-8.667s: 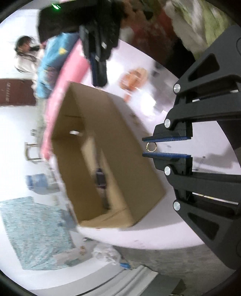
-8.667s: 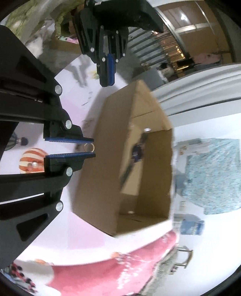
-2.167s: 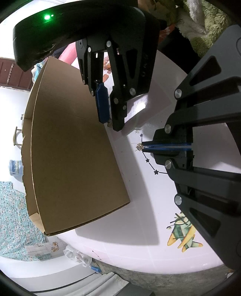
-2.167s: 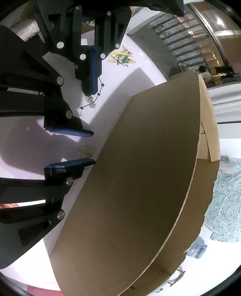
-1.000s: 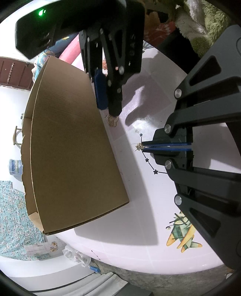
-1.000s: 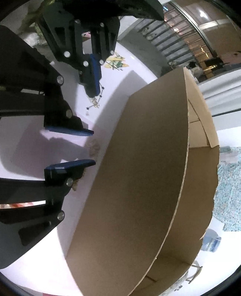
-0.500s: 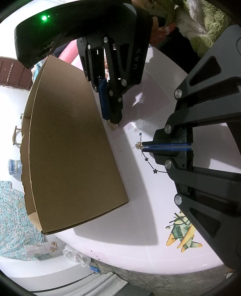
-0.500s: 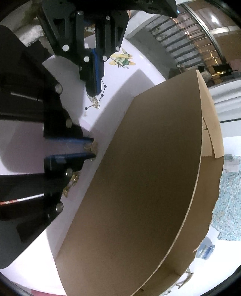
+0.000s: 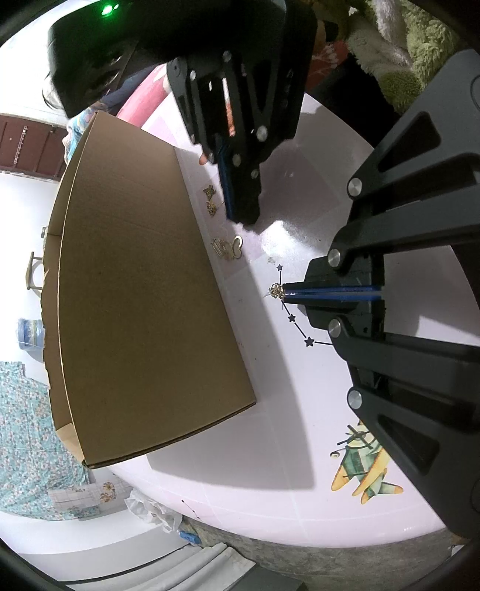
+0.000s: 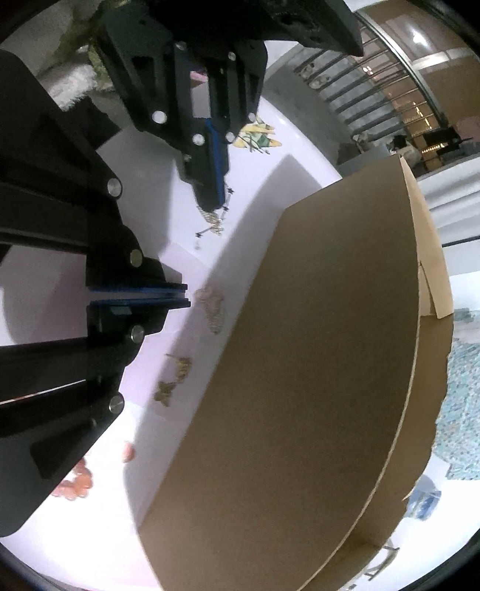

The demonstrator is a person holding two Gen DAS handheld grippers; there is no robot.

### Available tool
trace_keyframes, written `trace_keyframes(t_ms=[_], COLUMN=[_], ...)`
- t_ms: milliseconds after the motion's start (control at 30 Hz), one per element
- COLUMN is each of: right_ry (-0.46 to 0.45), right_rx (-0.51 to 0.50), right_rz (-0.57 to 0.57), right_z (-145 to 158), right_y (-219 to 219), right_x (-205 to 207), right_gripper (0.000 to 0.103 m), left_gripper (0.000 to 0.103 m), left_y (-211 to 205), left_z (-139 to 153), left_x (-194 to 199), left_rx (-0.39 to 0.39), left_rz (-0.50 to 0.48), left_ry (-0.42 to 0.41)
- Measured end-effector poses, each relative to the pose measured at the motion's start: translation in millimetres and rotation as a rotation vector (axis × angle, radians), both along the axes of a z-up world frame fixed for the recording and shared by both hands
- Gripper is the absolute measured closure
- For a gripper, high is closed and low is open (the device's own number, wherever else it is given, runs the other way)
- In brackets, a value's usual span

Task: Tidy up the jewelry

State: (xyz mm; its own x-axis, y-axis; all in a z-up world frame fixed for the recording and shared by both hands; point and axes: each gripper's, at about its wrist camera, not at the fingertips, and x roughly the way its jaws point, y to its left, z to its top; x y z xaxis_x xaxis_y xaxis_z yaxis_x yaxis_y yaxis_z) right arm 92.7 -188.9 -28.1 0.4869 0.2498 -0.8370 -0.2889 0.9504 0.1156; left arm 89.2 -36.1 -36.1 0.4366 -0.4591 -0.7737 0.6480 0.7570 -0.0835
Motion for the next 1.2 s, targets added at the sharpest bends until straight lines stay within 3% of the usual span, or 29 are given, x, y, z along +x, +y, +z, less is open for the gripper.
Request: trace_keyframes(t_ms=[133, 433, 633, 900, 1067, 1133, 1167, 1200], right_ry=[0.006, -0.071, -0.018, 0.052, 0.033, 0.015, -0.003, -0.02], right_rx=[0.004, -0.026, -0.032, 0.013, 0.01, 0.019, 0.019, 0.01], right_rz=[0.001, 0.043, 0.073, 0.032, 0.029, 0.031, 0.031, 0.035], right_z=[2.3, 3.4, -3.0, -5.1, -5.5, -2.0, 0.7, 3.0], right_y=[0.6, 15.8, 18.6, 10.6, 12.4, 7.6, 6.0, 5.3], right_x=[-0.3, 27.2, 22.4, 9.2, 9.4, 7.1, 6.5, 5.5], right_gripper=[0.1, 0.098, 0.098, 0.098, 0.097, 0.085, 0.07, 0.064], left_gripper=[0.103, 0.103, 0.103, 0.103, 0.103, 0.103, 0.103, 0.103], left_y=[0.7, 0.1, -0.1, 1.3, 1.3, 1.3, 1.5, 1.6], left_z=[0.6, 0.3, 0.9, 1.8, 1.9, 1.9, 1.7, 1.6], left_x=[0.4, -0.3, -0.3, -0.1, 0.5, 0.5, 0.3, 0.1], left_rx=[0.0, 0.0, -0.002, -0.006, -0.007, -0.004, -0.004, -0.003], left_rz=[0.0, 0.001, -0.002, 0.0, -0.001, -0.002, -0.002, -0.002], left_ry=[-0.001, -0.001, 0.001, 0.001, 0.0, -0.001, -0.001, -0.001])
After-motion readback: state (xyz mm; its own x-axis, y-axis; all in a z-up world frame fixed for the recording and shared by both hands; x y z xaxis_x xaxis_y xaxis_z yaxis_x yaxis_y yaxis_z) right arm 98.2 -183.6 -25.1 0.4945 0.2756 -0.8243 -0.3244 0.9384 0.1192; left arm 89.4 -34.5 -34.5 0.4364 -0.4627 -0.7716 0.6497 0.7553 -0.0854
